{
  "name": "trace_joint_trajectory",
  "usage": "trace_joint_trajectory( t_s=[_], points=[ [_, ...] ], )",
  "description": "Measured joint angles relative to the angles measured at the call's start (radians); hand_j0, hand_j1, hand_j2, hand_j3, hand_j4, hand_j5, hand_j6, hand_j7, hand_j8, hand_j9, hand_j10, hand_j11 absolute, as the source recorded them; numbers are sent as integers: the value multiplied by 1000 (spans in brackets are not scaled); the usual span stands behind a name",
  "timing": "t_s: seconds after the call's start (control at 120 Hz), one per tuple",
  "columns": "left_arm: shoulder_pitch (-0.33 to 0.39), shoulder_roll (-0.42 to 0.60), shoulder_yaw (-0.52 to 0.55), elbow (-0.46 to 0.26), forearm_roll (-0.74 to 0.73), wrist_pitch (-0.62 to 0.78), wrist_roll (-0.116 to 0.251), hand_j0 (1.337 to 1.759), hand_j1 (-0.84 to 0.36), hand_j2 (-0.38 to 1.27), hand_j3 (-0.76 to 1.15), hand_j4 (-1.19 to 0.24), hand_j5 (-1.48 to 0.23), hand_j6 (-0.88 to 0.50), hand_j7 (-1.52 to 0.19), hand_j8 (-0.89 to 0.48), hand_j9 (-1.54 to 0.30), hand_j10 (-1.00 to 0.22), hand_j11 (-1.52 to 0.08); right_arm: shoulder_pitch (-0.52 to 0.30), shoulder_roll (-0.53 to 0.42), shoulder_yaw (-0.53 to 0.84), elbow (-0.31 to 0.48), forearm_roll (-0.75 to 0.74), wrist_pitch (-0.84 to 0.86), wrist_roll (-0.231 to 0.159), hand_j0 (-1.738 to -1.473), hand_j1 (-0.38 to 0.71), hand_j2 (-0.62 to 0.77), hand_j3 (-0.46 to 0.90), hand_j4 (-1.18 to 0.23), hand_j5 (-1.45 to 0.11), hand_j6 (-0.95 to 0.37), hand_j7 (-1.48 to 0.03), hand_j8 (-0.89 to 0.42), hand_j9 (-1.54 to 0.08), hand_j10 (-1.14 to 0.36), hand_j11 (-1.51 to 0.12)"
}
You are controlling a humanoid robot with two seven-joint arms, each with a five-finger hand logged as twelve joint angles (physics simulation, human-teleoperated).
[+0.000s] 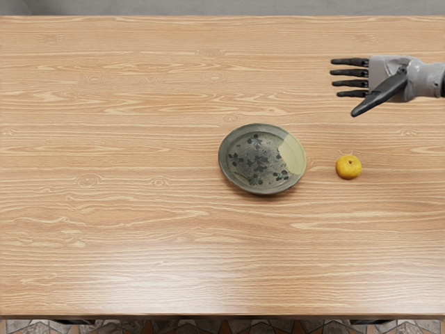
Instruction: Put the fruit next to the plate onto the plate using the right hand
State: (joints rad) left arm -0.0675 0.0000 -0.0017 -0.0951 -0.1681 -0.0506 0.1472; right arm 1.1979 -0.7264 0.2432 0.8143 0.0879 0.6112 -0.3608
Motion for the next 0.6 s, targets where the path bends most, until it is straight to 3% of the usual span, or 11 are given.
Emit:
trace_joint_trajectory(
  t_s=[0.275,0.6],
  points=[
    [0,0,0,0,0,0,0,1658,325,4,0,-21,-27,-21,-27,-21,-27,-21,-27,9,-9,1,8,-16,0,-1,-1658,-349,0,0,0,0,1,0,1,0,1,0],
    [0,0,0,0,0,0,0,1658,325,4,0,-21,-27,-21,-27,-21,-27,-21,-27,41,-8,56,27,-497,0,36,-1658,-349,0,0,-1,0,-1,0,-1,0,0,0]
  ],
)
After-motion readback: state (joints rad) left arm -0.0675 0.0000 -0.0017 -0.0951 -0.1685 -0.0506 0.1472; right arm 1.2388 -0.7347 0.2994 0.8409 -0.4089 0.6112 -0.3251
